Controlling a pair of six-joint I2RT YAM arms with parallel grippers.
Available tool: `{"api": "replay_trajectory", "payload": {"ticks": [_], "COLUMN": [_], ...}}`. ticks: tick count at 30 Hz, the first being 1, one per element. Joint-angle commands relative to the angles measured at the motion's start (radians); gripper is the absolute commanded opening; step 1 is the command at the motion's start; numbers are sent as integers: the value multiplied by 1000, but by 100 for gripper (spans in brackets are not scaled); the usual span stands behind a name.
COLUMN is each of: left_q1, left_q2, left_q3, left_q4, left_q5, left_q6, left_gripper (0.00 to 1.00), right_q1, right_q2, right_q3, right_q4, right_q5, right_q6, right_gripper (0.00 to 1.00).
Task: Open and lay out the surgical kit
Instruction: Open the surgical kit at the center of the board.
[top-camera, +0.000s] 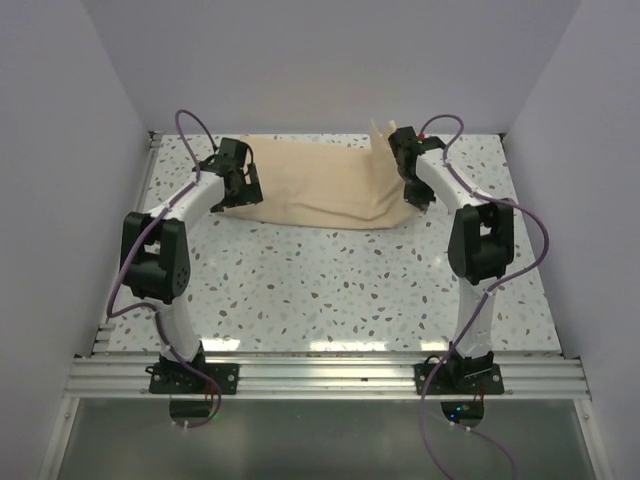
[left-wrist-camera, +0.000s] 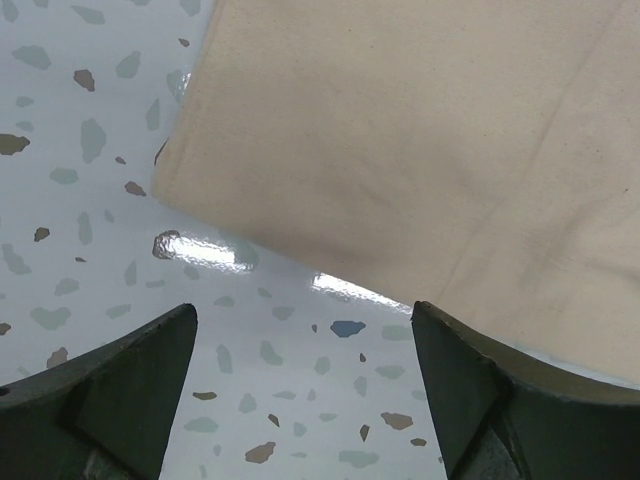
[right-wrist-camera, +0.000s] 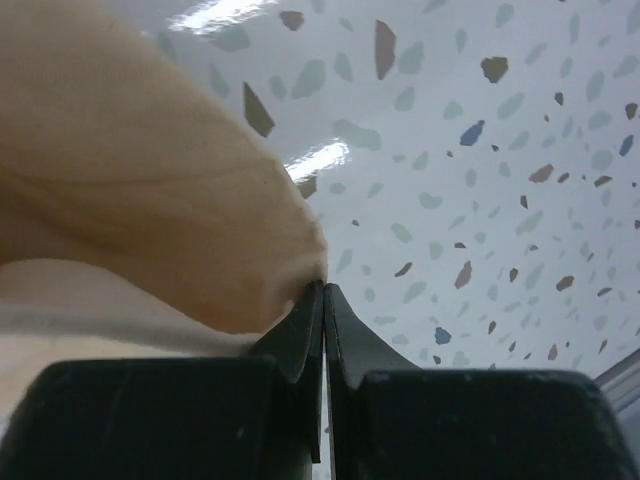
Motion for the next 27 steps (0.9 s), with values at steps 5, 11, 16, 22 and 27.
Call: {"api": "replay_trajectory", "payload": {"ticks": [5,11,16,22,27], "left_q1": [5,4,-2,-4,-4], "left_q2": [-1,31,48,47,27], "left_q3": [7,19,19,4,-13], "left_q4": [-12,-11,0,15,15], "left_q5": [-16,-1,7,24,33], "left_q6": [24,27,27,21,21], "left_gripper": [92,91,91,90,90], "right_q1": [-120,-180,-183,-183,-183], "right_q2": [-11,-11,-89,-203,-21], "right_q3": [-35,-20,7,-110,112], "right_q4": [-132,-149,-73,305,265], "right_q5": [206,214,98,-272,-300], "right_q6": [163,156,117,22,77], "right_gripper": [0,82,90,86,70]}}
